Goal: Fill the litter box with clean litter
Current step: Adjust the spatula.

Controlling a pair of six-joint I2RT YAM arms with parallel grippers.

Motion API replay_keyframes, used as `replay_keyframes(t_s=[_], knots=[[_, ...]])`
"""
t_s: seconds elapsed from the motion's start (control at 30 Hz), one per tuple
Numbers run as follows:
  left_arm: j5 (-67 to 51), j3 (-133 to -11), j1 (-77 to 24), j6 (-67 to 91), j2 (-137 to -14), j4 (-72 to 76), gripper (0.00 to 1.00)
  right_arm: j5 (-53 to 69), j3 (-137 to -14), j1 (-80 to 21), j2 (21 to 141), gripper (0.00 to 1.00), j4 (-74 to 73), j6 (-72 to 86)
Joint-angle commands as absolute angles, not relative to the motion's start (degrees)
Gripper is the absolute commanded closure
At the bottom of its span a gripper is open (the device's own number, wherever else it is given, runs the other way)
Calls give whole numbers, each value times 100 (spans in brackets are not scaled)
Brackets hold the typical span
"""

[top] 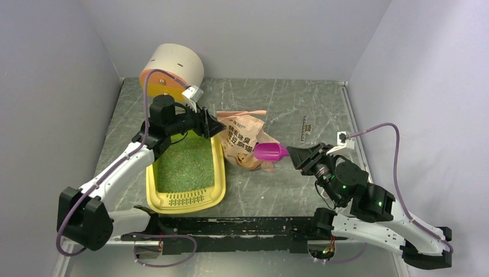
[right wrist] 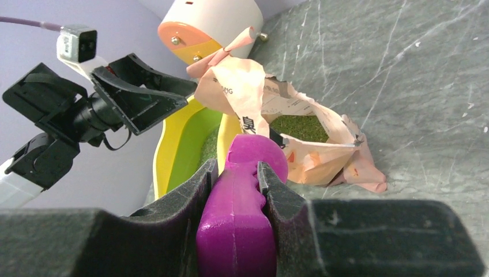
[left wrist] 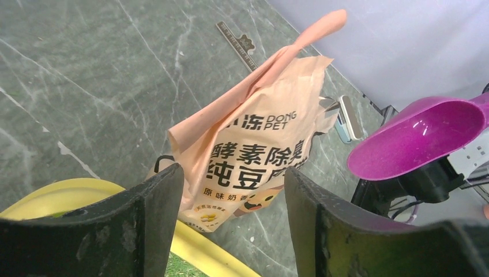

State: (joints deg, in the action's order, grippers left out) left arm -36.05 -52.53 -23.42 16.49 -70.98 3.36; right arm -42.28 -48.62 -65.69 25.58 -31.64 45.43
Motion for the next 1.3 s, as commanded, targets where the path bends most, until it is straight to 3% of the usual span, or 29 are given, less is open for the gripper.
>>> replay_keyframes(t_s=[0.0,0.23,0.47,0.9,0.97,1.27], knots=[[-3174,-5118,-2364,1612,-6529,346,30,-4039,-5063,-6569,2623,100,-3065,4480],[-3481,-4722,-2364,1825,-5979,495,32,-3502,-4924,-6571,2709,100,-2470,4286],[-4540,-4507,-2530,1715,-5596,362,30,-2885,-4668,-6566,2742,100,-1563,4052],[-5319,-4038,-3144,2193,-5883,1355,30,-2133,-4376,-6566,3132,100,-528,3792],[-5525,-3992,-3146,2321,-5921,1578,36,-2144,-4309,-6571,3080,100,-462,3773],[-5761,-4295,-3154,1574,-5915,823,91,-1806,-4282,-6568,2981,100,-501,3466]])
